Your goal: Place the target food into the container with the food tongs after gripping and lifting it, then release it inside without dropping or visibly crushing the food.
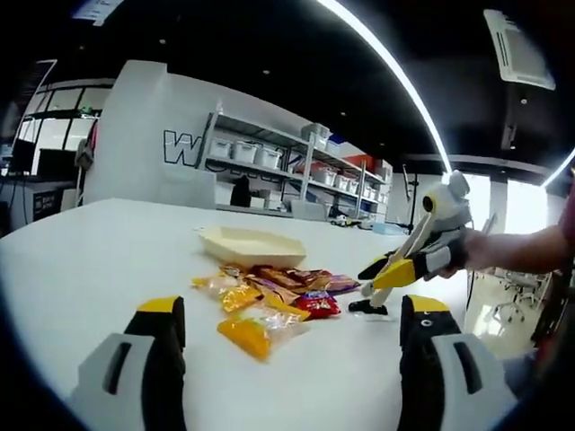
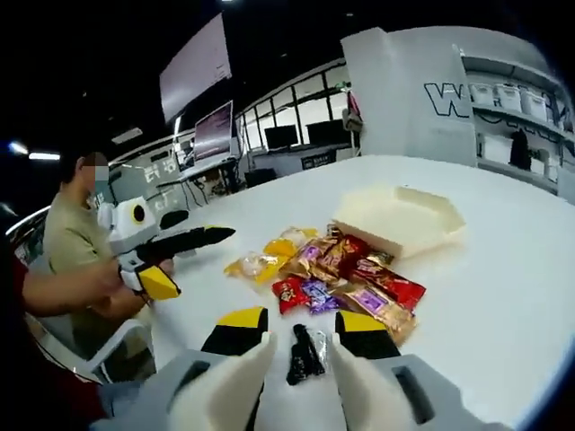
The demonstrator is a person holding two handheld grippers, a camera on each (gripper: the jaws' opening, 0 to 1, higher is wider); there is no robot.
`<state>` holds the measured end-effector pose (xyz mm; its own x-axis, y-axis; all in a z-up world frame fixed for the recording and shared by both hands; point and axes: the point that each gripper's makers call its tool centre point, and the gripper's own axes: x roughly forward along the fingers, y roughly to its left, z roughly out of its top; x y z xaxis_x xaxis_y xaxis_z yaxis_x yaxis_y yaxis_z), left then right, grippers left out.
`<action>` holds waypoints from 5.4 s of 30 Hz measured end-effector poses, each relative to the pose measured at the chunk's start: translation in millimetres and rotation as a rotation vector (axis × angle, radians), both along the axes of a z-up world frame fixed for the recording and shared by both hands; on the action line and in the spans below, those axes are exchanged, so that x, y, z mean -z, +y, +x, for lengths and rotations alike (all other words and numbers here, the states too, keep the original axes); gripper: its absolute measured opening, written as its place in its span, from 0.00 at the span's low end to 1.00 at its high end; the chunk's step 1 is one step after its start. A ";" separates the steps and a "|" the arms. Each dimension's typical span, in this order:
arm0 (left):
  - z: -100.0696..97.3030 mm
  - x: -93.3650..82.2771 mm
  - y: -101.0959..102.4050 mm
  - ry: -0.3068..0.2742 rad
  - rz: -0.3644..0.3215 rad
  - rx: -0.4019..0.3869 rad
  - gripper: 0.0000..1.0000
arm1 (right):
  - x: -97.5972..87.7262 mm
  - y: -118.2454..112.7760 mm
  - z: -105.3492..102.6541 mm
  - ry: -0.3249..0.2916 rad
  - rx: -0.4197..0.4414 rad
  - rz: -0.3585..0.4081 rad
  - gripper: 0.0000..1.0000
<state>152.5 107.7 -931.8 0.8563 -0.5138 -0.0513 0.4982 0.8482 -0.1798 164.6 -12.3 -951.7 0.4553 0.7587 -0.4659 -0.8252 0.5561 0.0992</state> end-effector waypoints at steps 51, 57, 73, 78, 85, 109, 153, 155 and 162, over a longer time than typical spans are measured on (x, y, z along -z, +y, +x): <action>3.5 4.6 3.0 0.032 -0.017 -0.009 0.95 | -70.0 -23.0 30.9 -0.085 0.117 0.188 0.20; 3.6 4.7 2.3 0.034 -0.022 -0.007 0.94 | -53.5 -13.1 19.0 -0.008 0.081 0.176 0.21; 4.2 5.8 1.6 0.032 -0.007 -0.015 0.93 | 4.9 -0.7 -12.1 -0.103 -0.058 -0.073 0.20; 5.3 6.9 2.3 0.036 0.000 -0.027 0.94 | 2.3 -1.0 -5.5 -0.029 0.035 -0.053 0.17; 4.8 8.4 1.2 0.041 0.008 -0.024 0.93 | -6.0 -4.5 -8.3 0.036 0.056 0.042 0.18; 4.7 9.5 1.3 0.038 0.021 -0.029 0.91 | -1.2 -19.3 -15.4 0.077 0.085 0.038 0.19; 6.2 7.9 4.2 0.041 -0.006 -0.040 0.92 | -41.2 -18.4 -1.5 0.058 0.137 0.093 0.16; 5.8 8.1 3.7 0.043 -0.003 -0.038 0.92 | -49.3 -20.2 4.9 0.042 0.151 0.107 0.17; 5.7 9.8 2.9 0.044 0.019 -0.035 0.91 | -71.2 -17.7 26.2 0.019 0.172 0.136 0.17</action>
<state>158.2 110.6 -941.6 0.8707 -0.4819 -0.0987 0.4598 0.8686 -0.1846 190.8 -30.0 -880.5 0.5755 0.7269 -0.3746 -0.7166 0.6690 0.1973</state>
